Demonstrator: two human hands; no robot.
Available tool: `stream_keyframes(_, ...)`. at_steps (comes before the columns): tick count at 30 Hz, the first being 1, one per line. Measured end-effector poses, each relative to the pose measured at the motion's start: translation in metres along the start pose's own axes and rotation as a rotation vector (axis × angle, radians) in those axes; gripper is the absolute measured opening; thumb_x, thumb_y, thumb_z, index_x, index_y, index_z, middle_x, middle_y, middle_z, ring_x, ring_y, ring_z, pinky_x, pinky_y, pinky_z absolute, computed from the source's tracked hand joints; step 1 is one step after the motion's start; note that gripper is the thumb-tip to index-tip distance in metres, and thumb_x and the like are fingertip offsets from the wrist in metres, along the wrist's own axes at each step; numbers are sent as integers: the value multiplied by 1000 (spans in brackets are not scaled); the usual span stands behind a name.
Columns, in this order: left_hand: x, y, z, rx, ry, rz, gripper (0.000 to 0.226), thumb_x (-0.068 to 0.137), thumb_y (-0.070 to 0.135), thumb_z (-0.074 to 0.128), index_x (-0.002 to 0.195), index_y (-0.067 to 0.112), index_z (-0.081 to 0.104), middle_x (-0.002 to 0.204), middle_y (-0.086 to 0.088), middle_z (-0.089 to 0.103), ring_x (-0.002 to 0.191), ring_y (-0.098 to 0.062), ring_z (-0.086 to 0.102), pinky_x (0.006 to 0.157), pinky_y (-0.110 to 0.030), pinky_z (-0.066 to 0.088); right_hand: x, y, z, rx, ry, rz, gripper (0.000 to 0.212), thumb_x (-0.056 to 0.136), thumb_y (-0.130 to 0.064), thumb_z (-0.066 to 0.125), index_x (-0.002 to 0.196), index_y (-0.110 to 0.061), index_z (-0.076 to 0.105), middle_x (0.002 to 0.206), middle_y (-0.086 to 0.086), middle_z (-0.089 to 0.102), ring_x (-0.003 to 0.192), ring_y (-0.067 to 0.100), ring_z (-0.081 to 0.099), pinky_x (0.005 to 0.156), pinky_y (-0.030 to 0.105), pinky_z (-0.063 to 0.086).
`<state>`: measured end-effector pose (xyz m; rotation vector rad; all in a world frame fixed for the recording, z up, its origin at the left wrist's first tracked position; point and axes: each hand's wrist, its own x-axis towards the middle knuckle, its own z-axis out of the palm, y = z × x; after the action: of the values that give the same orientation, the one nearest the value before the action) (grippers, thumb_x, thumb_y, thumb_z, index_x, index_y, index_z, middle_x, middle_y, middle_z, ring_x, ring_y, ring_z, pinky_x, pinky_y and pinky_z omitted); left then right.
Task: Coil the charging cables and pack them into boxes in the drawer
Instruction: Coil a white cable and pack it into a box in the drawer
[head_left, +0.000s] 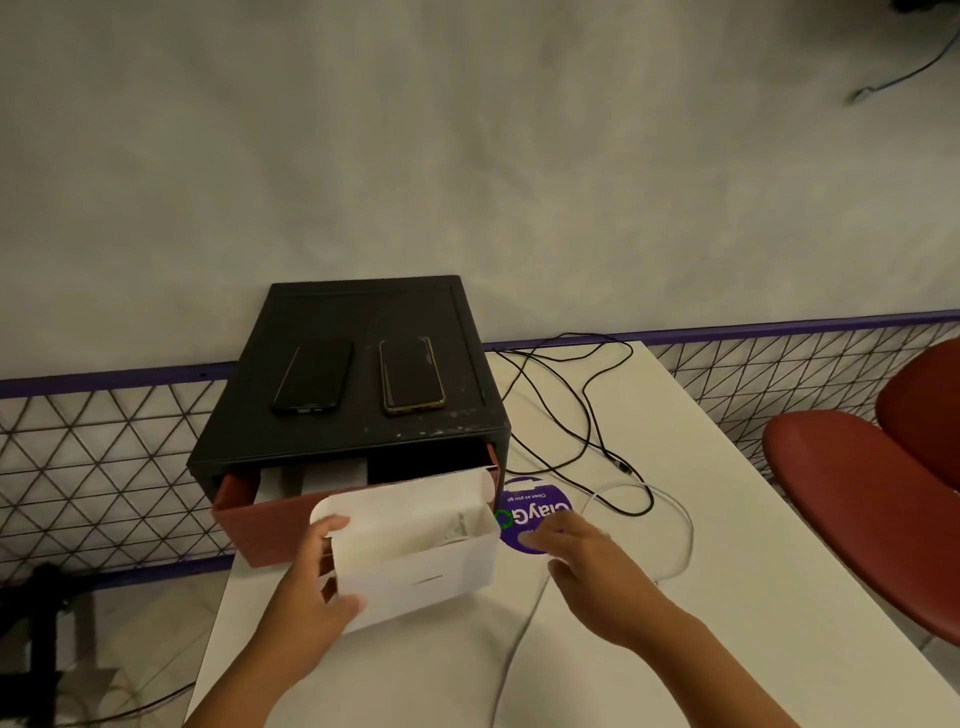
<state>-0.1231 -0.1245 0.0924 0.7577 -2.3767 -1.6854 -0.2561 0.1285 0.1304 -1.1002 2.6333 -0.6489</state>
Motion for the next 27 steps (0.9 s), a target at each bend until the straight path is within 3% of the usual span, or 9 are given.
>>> stream_keyframes(6,21,-30,2,140,19,-32,55,77,-7,66,87,46,57,121,-2,51,109,-23,51,93,-37,45,-7,8,30,17,-129,25,40,96,-13,46,132,-29,50,132,-9,46,120,5,44,90,7,30)
stream_keyframes(10,32,-36,7,171,45,-59,40,82,-5,63,96,32,56,120,-4,51,108,-25,53,92,-39,47,-11,9,45,27,-191,24,40,95,-13,45,130,-29,52,132,-8,48,118,7,47,94,11,31)
stream_keyframes(13,36,-39,11,207,132,-60,40,86,-1,60,122,16,56,123,-11,56,115,-32,53,95,-41,43,-13,9,52,17,-229,29,39,95,-14,45,130,-29,52,133,-7,48,120,9,47,99,16,33)
stream_keyframes(15,36,-40,14,258,233,-52,39,87,3,60,125,8,56,120,-14,60,112,-34,55,92,-41,43,-15,8,58,5,-248,31,39,94,-15,44,130,-30,52,133,-7,48,121,10,47,101,18,33)
stream_keyframes(19,31,-42,20,289,322,0,31,81,7,68,112,6,63,108,-13,64,96,-32,60,81,-38,48,-21,7,76,-4,-305,-3,40,92,-18,46,129,-30,53,132,-4,47,122,15,46,104,23,33)
stream_keyframes(22,23,-45,23,303,402,45,27,77,5,72,102,4,64,105,-8,59,92,-29,57,74,-33,46,-24,1,90,-57,-454,-19,38,94,-18,47,130,-27,52,134,1,43,127,20,39,107,29,29)
stream_keyframes(25,7,-51,28,281,446,37,26,73,2,74,88,11,56,96,-5,53,81,-22,53,63,-27,41,-31,-7,113,-171,-470,9,33,96,-20,40,127,-19,50,113,1,37,122,22,42,91,32,35)
stream_keyframes(27,-6,-63,36,268,377,19,40,66,2,79,78,27,51,83,5,52,66,-12,52,57,-22,38,-40,-12,125,-98,-262,146,27,86,-21,40,96,-28,65,95,-10,31,90,10,61,67,18,39)
